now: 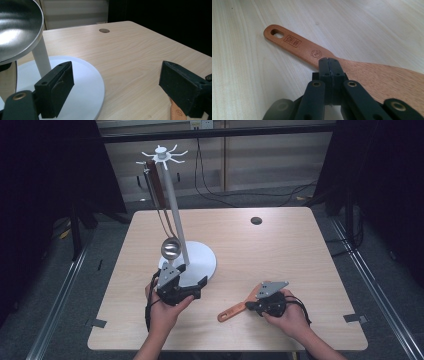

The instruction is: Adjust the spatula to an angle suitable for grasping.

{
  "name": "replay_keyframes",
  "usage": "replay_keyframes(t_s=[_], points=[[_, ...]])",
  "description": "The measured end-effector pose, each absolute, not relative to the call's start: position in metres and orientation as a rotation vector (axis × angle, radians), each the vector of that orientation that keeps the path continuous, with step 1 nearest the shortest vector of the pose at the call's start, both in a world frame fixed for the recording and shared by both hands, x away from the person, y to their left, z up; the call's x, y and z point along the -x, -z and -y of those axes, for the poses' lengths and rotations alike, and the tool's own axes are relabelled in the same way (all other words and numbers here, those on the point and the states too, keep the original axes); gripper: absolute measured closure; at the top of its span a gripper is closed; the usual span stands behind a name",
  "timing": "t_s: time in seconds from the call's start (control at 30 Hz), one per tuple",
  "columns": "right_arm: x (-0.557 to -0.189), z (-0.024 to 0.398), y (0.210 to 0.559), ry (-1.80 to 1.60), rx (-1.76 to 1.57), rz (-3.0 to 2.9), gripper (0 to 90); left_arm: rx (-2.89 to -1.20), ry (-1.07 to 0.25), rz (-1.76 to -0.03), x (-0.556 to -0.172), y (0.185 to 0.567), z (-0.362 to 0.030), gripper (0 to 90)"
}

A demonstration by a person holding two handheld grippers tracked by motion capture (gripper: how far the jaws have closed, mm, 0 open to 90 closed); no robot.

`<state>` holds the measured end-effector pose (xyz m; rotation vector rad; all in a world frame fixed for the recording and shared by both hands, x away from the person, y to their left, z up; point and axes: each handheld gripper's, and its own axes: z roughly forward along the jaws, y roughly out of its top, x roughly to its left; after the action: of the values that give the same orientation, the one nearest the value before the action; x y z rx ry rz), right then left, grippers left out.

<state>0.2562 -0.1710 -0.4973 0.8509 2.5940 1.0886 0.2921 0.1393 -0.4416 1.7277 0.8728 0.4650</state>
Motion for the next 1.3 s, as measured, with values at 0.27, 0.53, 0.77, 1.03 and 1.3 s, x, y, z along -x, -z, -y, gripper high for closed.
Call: replay_keyframes(t_s=[0.27,0.53,0.77,1.03,1.3], points=[[-0.266,0.158,0.501,-1.076,-0.864,-2.575,90.0,-1.735,-0.476,-0.879,-0.292,0.443,-0.143,12.2],[-0.282,0.150,0.501,-1.058,-0.919,-2.552,89.9,-1.724,-0.495,-0.905,-0.291,0.444,-0.145,12.3],[-0.289,0.145,0.493,-1.156,-0.861,-2.532,67.9,-1.725,-0.492,-0.901,-0.291,0.444,-0.145,12.3],[-0.307,0.101,0.496,-1.119,-0.763,-2.622,42.8,-1.713,-0.500,-0.917,-0.291,0.445,-0.150,12.3],[-0.312,0.089,0.501,-1.069,-0.736,-2.664,53.8,-1.707,-0.498,-0.922,-0.292,0.444,-0.152,12.3]])
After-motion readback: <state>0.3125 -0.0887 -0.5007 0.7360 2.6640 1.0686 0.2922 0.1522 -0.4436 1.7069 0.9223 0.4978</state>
